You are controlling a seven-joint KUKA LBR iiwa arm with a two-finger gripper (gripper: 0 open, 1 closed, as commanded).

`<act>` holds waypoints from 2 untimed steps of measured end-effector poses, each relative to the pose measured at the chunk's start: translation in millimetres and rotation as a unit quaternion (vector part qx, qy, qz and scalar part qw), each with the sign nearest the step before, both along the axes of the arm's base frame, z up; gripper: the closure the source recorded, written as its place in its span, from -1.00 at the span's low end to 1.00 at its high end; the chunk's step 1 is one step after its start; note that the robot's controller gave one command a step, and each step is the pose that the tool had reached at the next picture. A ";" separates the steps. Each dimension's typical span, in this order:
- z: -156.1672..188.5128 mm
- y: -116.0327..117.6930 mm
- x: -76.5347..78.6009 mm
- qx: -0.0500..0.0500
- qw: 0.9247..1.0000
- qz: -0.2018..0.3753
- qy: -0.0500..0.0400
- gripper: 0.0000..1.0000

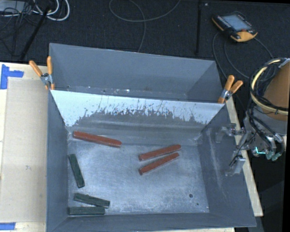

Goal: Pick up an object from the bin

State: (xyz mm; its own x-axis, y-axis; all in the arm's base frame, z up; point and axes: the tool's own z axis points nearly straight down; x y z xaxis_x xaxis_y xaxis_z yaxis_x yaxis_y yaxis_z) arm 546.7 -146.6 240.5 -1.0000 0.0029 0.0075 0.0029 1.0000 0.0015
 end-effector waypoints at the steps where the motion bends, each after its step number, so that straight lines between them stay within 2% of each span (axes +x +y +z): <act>1: 4.1 0.7 1.6 -0.001 1.000 0.002 -0.004 -1.00; 2: -14.1 27.4 9.5 -0.002 0.999 0.040 -0.005 -1.00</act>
Offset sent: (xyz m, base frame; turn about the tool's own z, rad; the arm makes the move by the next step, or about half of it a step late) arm 0.0265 0.0950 -0.0582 -0.2708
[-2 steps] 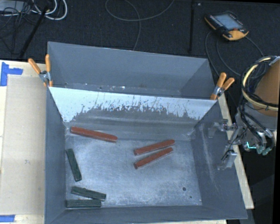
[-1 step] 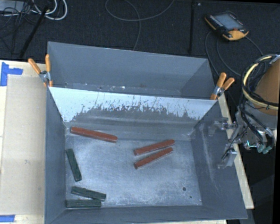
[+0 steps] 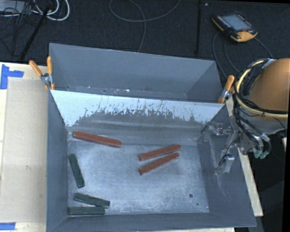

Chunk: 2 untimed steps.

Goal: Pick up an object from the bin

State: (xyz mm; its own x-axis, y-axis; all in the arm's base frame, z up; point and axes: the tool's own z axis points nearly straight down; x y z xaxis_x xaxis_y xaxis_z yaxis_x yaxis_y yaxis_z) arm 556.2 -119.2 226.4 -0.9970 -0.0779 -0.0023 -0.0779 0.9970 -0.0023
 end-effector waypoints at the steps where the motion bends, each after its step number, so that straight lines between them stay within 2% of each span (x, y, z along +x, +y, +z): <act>1: -59.4 28.6 17.0 0.001 0.995 0.100 -0.001 -1.00; 2: -94.7 48.4 34.6 0.001 0.972 0.233 0.001 -1.00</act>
Offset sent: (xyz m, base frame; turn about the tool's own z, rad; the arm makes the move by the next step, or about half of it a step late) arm 0.0436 0.0567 -0.1048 -0.5143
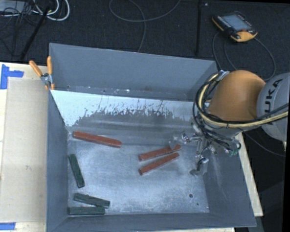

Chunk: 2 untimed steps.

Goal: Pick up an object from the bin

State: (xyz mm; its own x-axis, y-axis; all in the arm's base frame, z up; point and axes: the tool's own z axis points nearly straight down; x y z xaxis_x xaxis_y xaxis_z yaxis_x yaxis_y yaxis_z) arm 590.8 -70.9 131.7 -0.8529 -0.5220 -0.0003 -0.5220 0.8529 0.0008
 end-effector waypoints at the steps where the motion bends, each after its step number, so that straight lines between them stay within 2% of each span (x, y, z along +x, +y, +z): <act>1: -1.8 32.6 0.9 0.000 0.999 -0.037 0.001 -1.00; 2: -31.8 58.6 10.2 0.000 0.997 -0.073 -0.002 -1.00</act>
Offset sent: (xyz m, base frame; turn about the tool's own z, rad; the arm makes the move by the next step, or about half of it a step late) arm 0.0154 0.0749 -0.0599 0.0787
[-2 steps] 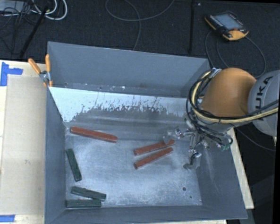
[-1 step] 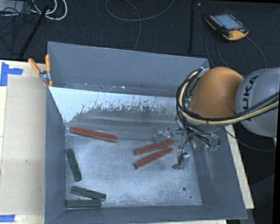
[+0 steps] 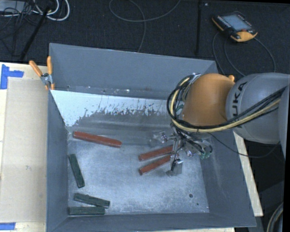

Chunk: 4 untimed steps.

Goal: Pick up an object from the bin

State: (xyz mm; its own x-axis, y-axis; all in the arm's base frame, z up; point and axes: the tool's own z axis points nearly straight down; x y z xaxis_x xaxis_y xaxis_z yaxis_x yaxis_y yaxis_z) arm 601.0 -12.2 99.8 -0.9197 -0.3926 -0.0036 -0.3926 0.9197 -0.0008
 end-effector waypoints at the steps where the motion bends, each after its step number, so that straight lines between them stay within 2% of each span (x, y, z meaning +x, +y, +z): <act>1: -24.5 12.4 -4.8 0.000 0.994 0.109 0.002 1.00; 2: -24.5 12.5 -4.8 0.000 0.994 0.110 0.002 1.00; 3: 93.5 3.5 -8.4 0.000 0.992 0.130 0.001 1.00; 4: 93.5 3.5 -8.4 0.000 0.992 0.130 0.001 1.00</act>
Offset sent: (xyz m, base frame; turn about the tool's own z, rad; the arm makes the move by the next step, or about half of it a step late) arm 0.0000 0.0000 0.0000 0.0000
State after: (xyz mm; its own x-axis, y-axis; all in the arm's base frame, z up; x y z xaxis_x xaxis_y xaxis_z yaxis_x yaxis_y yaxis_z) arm 592.6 -8.7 193.3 -0.7875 -0.6163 -0.0012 -0.6163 0.7875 0.0009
